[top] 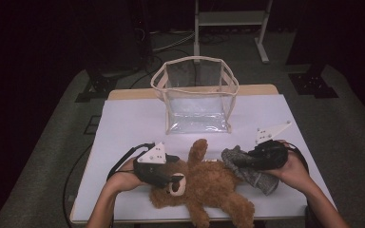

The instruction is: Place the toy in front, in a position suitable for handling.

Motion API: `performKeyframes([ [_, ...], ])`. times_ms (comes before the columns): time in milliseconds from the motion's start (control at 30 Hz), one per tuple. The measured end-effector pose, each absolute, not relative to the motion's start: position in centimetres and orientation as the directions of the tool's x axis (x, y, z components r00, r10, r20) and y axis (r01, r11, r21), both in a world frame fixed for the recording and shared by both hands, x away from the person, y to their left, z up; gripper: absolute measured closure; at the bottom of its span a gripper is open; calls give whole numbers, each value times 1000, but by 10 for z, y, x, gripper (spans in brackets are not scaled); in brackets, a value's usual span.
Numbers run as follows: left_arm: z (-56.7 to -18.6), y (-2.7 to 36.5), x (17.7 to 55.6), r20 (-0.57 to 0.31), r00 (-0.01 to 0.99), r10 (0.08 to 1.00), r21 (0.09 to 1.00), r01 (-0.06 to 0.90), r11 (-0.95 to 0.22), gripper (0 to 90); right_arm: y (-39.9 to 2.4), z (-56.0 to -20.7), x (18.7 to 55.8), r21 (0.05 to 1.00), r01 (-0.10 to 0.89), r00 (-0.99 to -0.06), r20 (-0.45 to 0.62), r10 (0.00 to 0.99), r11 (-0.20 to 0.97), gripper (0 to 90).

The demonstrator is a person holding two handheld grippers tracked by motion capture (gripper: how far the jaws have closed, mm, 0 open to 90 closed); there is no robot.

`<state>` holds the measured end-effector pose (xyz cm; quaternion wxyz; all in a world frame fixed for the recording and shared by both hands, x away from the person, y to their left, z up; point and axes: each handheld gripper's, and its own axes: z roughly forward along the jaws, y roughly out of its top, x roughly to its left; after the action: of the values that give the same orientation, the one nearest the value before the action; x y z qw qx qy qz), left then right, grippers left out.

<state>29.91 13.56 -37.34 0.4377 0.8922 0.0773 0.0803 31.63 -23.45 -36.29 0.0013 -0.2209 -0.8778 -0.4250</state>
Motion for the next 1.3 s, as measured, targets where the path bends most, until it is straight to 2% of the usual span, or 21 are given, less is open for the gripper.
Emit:
performKeyframes([
  [367,-372,136,302,95,968,234,794,68,-605,371,-208,-359,297,762,312,-942,171,289,568,740],
  [567,-362,144,302,104,960,259,813,68,-579,396,-203,-367,312,755,333,-933,176,314,565,740],
  [700,-356,152,300,93,967,239,828,58,-558,375,-203,-370,324,756,349,-925,184,331,554,741],
  [933,-371,147,305,117,960,253,780,69,-622,342,-207,-376,348,761,397,-898,205,389,513,739],
  [1067,-374,143,305,144,953,267,762,65,-644,344,-214,-379,346,769,413,-890,226,396,488,739],
  [1300,-377,143,306,127,957,259,753,77,-654,324,-231,-388,328,768,427,-882,238,406,477,739],
])
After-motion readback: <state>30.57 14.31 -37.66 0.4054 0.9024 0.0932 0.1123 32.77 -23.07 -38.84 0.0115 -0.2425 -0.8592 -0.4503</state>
